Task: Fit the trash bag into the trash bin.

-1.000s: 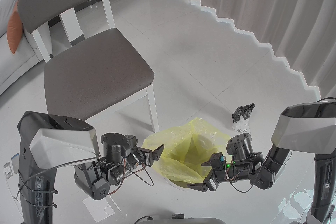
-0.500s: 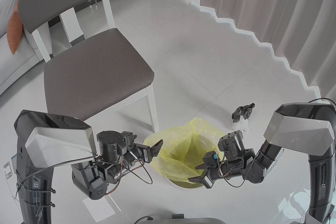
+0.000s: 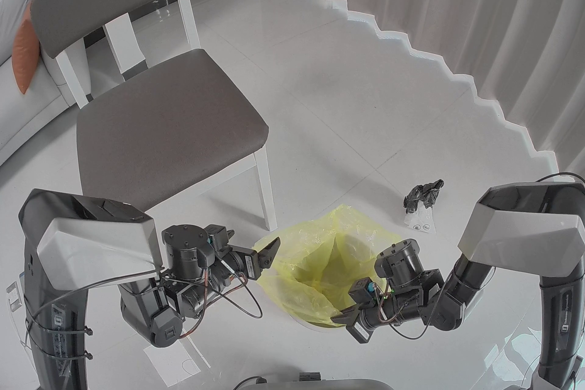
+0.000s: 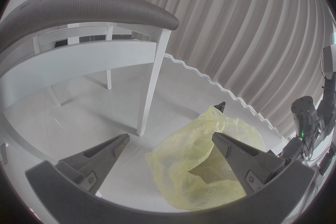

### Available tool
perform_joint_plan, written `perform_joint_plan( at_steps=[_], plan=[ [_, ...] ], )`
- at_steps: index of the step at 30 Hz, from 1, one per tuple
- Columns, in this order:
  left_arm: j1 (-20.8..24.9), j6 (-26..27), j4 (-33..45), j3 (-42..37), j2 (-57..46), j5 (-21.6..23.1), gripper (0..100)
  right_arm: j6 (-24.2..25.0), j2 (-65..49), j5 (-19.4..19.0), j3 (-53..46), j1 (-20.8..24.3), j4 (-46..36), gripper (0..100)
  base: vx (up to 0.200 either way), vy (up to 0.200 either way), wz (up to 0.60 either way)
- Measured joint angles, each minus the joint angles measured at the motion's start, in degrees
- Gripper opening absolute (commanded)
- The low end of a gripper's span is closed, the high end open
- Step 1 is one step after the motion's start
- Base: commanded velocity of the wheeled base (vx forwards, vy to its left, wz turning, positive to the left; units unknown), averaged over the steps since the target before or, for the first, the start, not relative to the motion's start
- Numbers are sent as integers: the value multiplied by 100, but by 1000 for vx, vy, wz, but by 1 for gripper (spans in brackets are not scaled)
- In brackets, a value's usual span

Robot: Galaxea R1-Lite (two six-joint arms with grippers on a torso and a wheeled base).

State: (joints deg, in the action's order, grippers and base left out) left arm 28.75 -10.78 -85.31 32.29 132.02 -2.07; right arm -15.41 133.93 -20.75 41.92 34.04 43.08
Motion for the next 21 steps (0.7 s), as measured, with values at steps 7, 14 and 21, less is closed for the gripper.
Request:
perform_joint_plan(
  at_steps=[7,14,21],
  plan=[
    [0,0,-260,-274,-49,-6,100,52,-284,123,-391,317,44,0,0,0,0],
    [-9,-2,-358,-429,-72,-6,100,263,-614,165,-603,544,49,0,0,0,0],
    [0,0,-362,-451,-110,-9,100,512,-809,255,-866,859,65,0,0,0,0]
  ],
)
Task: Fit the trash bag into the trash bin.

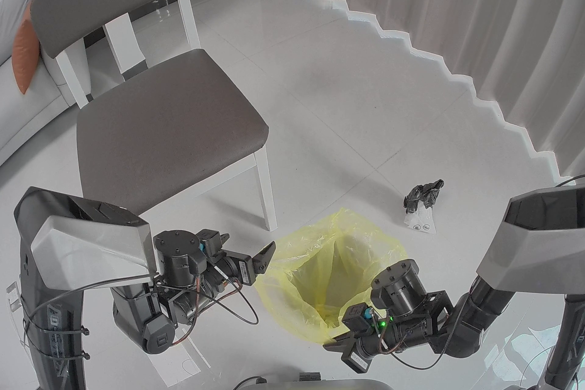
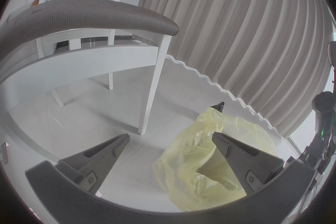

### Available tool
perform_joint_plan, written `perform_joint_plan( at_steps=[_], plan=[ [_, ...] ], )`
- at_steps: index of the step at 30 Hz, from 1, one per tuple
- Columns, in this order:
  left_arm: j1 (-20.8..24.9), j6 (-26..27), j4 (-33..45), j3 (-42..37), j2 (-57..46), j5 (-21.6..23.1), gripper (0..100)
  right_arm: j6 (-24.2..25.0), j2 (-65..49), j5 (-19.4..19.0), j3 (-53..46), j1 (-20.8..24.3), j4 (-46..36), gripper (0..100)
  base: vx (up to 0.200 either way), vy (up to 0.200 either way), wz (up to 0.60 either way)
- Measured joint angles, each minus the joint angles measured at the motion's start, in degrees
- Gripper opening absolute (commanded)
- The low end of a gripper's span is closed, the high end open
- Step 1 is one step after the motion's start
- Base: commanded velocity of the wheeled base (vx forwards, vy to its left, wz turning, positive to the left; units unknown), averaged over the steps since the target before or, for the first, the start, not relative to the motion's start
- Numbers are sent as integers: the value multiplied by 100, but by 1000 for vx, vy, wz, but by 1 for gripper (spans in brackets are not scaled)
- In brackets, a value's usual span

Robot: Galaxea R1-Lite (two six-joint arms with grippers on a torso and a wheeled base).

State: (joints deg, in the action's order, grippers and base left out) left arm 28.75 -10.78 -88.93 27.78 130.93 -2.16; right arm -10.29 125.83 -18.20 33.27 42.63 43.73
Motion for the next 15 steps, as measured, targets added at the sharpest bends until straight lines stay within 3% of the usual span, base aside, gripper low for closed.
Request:
perform_joint_plan(
  at_steps=[6,15],
  plan=[
    [2,-2,0,-6,-30,-2,100,88,-69,37,-149,74,12,0,0,0,0],
    [-2,0,0,5,-35,0,100,90,350,11,187,-463,33,0,0,0,0]
  ],
)
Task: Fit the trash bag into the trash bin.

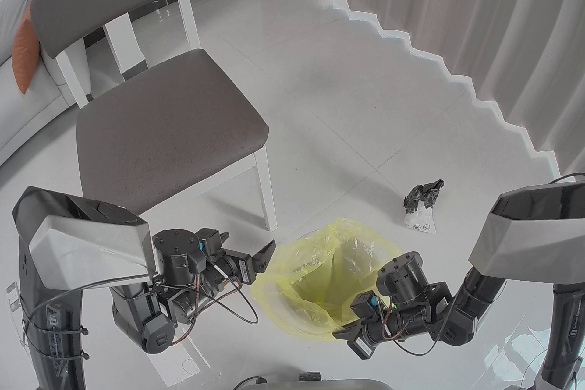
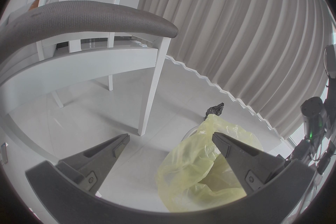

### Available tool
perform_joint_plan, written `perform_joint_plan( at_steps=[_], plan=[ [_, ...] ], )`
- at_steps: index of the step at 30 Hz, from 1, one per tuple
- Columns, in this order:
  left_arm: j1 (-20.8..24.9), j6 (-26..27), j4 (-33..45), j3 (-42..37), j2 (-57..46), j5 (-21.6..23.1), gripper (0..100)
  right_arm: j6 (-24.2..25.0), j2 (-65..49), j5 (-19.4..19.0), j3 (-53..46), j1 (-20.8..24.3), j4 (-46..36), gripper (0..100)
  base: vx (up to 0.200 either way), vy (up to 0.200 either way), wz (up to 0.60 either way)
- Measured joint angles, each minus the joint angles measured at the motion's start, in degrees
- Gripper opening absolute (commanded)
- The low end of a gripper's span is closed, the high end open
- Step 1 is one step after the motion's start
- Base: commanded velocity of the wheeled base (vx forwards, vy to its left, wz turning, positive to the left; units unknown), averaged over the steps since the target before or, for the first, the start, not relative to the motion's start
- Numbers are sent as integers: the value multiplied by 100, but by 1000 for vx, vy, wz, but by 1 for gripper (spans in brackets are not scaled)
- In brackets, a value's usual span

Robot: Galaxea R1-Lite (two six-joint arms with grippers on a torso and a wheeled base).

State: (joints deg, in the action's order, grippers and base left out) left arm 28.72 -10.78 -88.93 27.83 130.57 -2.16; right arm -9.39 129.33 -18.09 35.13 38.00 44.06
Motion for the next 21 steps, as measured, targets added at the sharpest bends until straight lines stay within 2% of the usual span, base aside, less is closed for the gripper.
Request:
perform_joint_plan(
  at_steps=[14,21],
  plan=[
    [-23,0,20,119,74,6,100,15,741,-24,880,-410,-108,0,0,0,0],
    [-34,0,11,108,73,6,100,-33,739,-27,601,-361,-68,0,0,0,0]
  ],
)
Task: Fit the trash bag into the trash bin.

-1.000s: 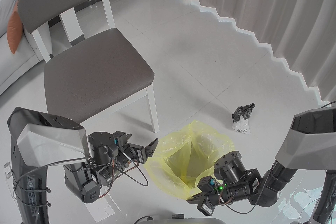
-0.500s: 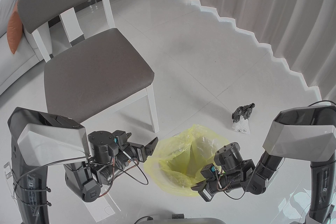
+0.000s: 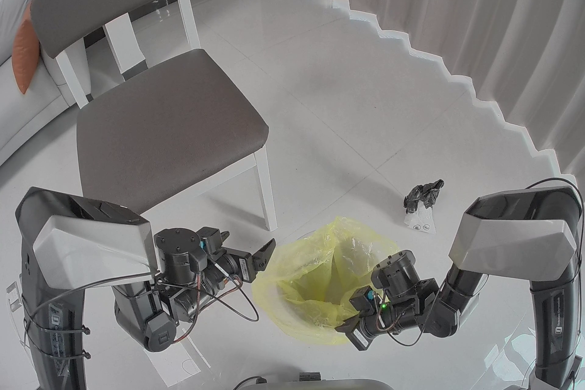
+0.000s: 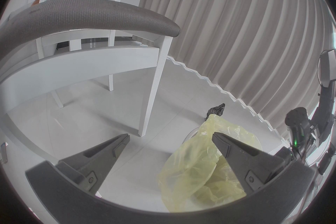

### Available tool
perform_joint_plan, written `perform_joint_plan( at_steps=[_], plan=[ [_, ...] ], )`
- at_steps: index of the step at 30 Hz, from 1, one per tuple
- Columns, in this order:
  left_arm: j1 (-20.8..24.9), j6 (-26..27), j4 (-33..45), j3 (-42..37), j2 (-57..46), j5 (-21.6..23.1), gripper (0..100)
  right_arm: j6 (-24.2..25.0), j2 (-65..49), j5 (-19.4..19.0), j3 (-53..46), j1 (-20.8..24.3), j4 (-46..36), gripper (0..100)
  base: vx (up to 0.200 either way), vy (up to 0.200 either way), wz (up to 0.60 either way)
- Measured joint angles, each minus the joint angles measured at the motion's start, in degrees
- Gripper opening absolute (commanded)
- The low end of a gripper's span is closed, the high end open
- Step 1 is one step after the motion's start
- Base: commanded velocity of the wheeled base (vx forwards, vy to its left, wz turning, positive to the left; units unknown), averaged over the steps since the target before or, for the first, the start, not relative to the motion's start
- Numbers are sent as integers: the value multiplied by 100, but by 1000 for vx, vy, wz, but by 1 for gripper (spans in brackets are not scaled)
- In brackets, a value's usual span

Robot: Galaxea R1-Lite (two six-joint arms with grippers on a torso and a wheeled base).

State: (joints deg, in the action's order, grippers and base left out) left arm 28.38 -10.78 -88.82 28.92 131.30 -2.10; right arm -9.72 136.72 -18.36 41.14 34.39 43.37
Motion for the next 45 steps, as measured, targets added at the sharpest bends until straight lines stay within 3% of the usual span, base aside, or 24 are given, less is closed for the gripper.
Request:
perform_joint_plan(
  at_steps=[11,25,26,45],
  plan=[
    [22,-79,-13,11,0,0,100,24,-417,20,-870,402,413,0,0,0,0],
    [-49,-99,-16,-1,12,10,100,35,-59,13,98,41,-266,0,0,0,0],
    [-49,-99,-13,2,15,10,100,26,-50,11,105,33,-271,100,0,0,0],
    [-10,-107,-13,11,0,2,100,149,-1051,187,-549,15,-224,100,0,0,0]
  ],
)
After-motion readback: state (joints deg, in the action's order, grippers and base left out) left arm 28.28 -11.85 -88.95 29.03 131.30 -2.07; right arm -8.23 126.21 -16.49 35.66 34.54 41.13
